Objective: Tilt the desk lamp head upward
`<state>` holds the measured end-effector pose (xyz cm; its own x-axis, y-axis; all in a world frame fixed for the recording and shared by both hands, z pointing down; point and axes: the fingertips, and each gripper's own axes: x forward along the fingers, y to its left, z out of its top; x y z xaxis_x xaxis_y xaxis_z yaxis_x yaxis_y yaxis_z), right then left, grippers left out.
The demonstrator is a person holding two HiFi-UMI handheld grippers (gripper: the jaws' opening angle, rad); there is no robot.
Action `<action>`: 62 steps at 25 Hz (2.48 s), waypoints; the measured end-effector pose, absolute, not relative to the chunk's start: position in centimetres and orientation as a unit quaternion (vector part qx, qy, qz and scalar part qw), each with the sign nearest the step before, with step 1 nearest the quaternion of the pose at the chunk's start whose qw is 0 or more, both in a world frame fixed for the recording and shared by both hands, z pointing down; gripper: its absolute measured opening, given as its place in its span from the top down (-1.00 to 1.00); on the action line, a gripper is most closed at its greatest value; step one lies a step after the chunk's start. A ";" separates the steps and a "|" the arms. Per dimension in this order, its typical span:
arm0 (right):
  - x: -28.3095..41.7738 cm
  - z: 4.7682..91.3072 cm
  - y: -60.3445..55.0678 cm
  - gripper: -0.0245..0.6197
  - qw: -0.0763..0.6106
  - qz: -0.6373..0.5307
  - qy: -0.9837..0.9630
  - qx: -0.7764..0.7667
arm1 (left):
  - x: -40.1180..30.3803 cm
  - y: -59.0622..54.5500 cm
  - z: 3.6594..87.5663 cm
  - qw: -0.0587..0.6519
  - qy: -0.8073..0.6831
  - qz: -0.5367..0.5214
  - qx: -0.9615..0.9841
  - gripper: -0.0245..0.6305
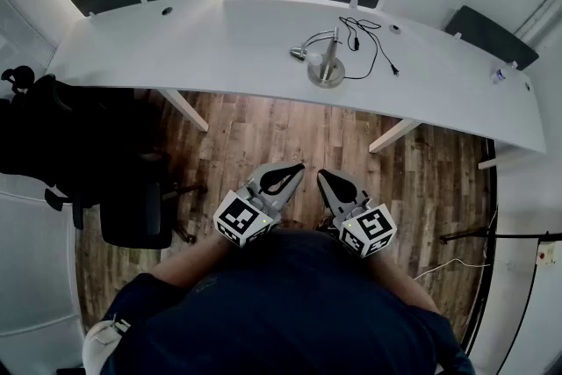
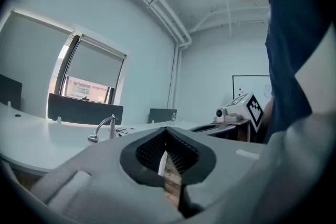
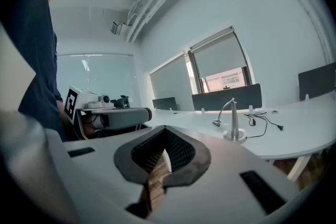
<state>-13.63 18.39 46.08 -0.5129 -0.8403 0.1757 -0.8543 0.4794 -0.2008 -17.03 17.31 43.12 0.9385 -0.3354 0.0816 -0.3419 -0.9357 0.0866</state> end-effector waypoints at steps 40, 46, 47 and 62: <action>0.8 46.1 -0.7 0.89 0.029 0.104 -0.886 0.450 | -4.3 -1.5 43.8 0.036 -0.276 0.044 0.959 0.91; 3.1 47.2 -4.2 0.89 0.046 0.098 -0.898 0.426 | -2.5 -4.9 44.2 0.035 -0.315 0.053 0.947 0.91; 3.3 47.4 -4.8 0.89 0.046 0.097 -0.899 0.426 | -2.4 -5.3 44.4 0.035 -0.320 0.056 0.945 0.91; 4.1 50.6 -11.1 0.88 0.086 0.115 -0.875 0.462 | -3.2 -13.0 47.7 0.026 -0.331 0.095 0.939 0.90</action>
